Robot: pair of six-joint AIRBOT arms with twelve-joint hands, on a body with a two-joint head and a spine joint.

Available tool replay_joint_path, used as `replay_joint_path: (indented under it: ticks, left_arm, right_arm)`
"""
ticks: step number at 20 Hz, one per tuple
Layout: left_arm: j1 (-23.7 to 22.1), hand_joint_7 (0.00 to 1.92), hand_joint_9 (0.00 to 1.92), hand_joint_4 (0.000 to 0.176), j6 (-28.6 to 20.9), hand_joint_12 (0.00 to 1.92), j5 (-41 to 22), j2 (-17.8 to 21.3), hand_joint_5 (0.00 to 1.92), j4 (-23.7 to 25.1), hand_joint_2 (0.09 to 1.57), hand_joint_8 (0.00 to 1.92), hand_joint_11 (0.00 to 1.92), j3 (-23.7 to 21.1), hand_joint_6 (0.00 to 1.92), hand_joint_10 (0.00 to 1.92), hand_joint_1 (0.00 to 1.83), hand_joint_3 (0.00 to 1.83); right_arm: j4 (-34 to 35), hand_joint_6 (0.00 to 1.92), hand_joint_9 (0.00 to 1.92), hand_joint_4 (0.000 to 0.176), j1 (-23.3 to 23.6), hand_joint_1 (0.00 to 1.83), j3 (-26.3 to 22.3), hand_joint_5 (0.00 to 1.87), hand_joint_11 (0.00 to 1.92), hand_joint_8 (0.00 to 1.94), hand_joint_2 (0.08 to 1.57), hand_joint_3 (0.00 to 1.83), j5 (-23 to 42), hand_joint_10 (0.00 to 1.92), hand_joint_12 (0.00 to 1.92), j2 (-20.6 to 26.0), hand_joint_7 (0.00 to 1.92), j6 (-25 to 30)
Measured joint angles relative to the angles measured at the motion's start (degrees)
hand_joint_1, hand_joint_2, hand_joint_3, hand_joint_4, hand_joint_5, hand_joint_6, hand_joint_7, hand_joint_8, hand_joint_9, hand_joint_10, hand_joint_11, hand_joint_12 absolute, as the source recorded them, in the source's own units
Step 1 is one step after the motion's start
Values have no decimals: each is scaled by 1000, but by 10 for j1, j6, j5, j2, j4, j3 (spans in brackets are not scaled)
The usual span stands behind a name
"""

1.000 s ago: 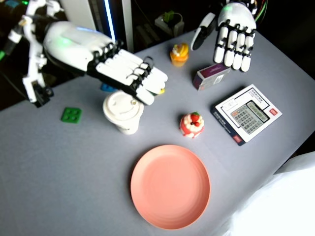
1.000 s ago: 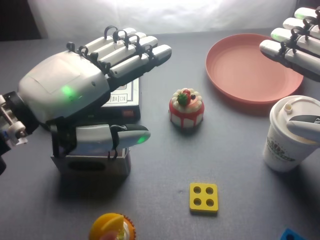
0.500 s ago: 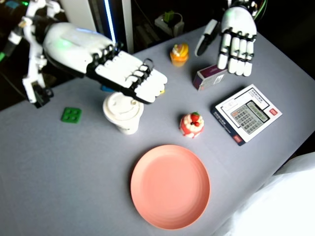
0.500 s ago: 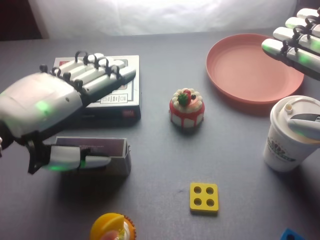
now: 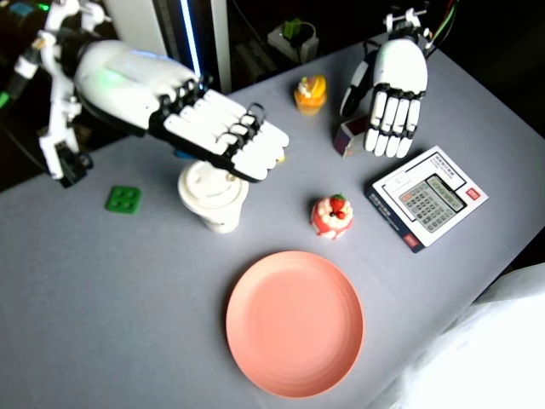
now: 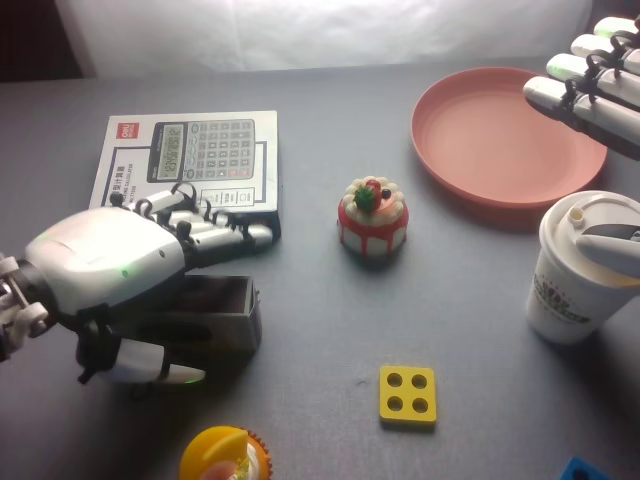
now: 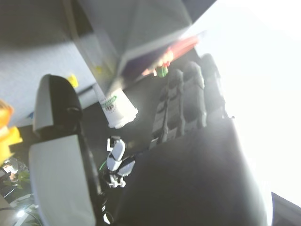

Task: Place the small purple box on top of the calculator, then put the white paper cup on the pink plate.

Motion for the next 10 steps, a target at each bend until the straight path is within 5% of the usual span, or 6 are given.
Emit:
replay_joint_path:
  ticks: [2, 4, 5, 6, 10]
  left_arm:
    - [0, 760, 415, 0, 0, 1799, 3, -5, 615, -4, 1087, 166, 27, 6, 109, 993, 1041, 8]
    - [2, 686, 476, 0, 11, 1816, 8, -7, 656, -15, 1184, 600, 112, 9, 153, 1185, 1057, 5]
    - [2, 780, 688, 0, 12, 1900, 11, -7, 624, -18, 1248, 1339, 542, 10, 1031, 1552, 1167, 3]
    - [2, 791, 774, 0, 12, 1917, 12, -7, 633, -19, 1261, 1517, 715, 10, 1198, 1648, 1190, 1]
    - [3, 778, 917, 0, 13, 1921, -5, -6, 741, -30, 1245, 1615, 991, 6, 1122, 1812, 1209, 0]
  right_arm:
    - [0, 0, 0, 0, 0, 145, 0, 0, 0, 0, 1294, 17, 0, 0, 0, 0, 0, 0]
    - [0, 0, 0, 0, -1, 200, 0, 0, 0, 0, 1300, 14, 2, 0, 0, 0, 0, 0]
    - [1, 0, 0, 0, 0, 195, 0, 0, 0, 0, 1296, 11, 2, 0, 0, 0, 0, 0]
    - [0, 0, 0, 0, -1, 185, 0, 0, 0, 0, 1301, 12, 2, 0, 0, 0, 0, 0]
    - [3, 0, 0, 0, -1, 189, 0, 0, 0, 0, 1297, 9, 3, 0, 0, 0, 0, 0]
